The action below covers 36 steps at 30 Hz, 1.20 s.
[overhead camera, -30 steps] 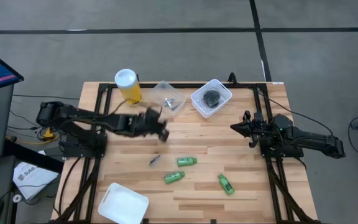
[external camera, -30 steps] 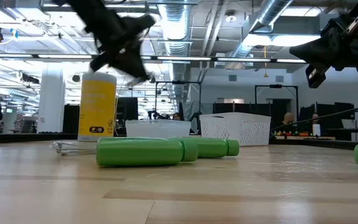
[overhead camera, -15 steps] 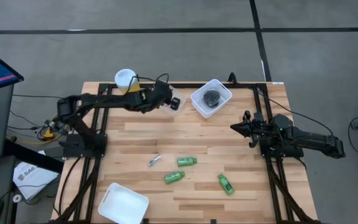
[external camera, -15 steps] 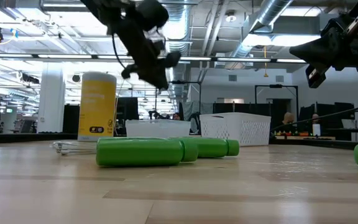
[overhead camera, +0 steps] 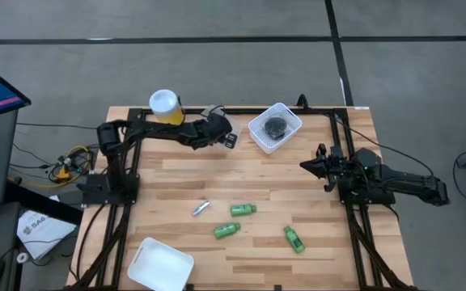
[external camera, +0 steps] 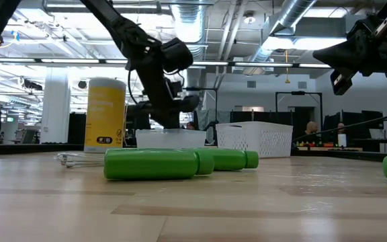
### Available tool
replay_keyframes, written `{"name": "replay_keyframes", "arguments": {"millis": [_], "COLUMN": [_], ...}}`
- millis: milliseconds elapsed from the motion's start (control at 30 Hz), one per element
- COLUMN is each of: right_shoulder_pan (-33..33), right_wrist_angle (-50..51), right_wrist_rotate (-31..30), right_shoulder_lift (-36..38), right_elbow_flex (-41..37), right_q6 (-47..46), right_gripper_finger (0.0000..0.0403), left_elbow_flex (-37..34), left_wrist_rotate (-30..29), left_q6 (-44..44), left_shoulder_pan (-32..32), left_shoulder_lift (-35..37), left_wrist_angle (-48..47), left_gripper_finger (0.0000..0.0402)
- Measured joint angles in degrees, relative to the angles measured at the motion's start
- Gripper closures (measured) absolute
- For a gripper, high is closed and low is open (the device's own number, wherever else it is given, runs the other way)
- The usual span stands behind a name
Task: Pick & Place Travel size toiletries
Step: Put the silver nail cutter into the transparent bin
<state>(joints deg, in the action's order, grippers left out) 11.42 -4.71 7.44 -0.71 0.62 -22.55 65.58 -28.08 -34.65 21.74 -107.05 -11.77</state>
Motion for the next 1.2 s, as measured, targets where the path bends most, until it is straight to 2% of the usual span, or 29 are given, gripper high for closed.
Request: {"name": "replay_keyframes", "arguments": {"millis": [233,433,533,633,733,833,1000,1133,1200], "right_shoulder_pan": [0.00,-0.02,-0.02,-0.02,-0.02,-0.02,-0.01,0.00,-0.02], "right_wrist_angle": [0.02,0.02,0.02,0.02,0.02,0.02,0.02,0.02,0.02], "right_wrist_rotate": [0.00,0.00,0.00,0.00,0.00,0.00,-0.02,0.00,-0.02], "right_shoulder_lift": [0.00,0.00,0.00,0.00,-0.01,0.00,0.00,-0.02,-0.02], "right_elbow_flex": [0.00,0.00,0.00,0.00,0.00,0.00,0.00,0.00,0.00], "right_q6": [0.00,0.00,0.00,0.00,0.00,0.00,0.00,0.00,0.00], "right_gripper_finger": [0.0403,0.0403,0.0403,0.0403,0.0403,0.0403,0.0403,0.0403,0.0403], "left_elbow_flex": [0.09,0.07,0.07,0.00,0.00,0.04,0.11,0.07,-0.37], "left_wrist_rotate": [-0.17,1.28,1.78,7.05,12.04,13.05,11.14,9.88,9.60], "left_q6": [0.04,2.75,2.80,2.62,3.07,6.17,8.78,6.42,6.29], "left_shoulder_pan": [0.87,0.76,0.70,0.70,-0.68,-5.06,-16.18,-26.75,-31.95], "left_shoulder_lift": [-0.80,-0.80,-0.80,0.45,4.94,11.79,22.33,26.32,26.63], "left_wrist_angle": [0.45,0.48,0.65,0.79,0.81,-0.66,-9.45,-17.85,-18.92], "left_gripper_finger": [0.0351,0.0257,0.0224,0.0202,0.0195,0.0198,0.0208,0.0207,0.0200]}}
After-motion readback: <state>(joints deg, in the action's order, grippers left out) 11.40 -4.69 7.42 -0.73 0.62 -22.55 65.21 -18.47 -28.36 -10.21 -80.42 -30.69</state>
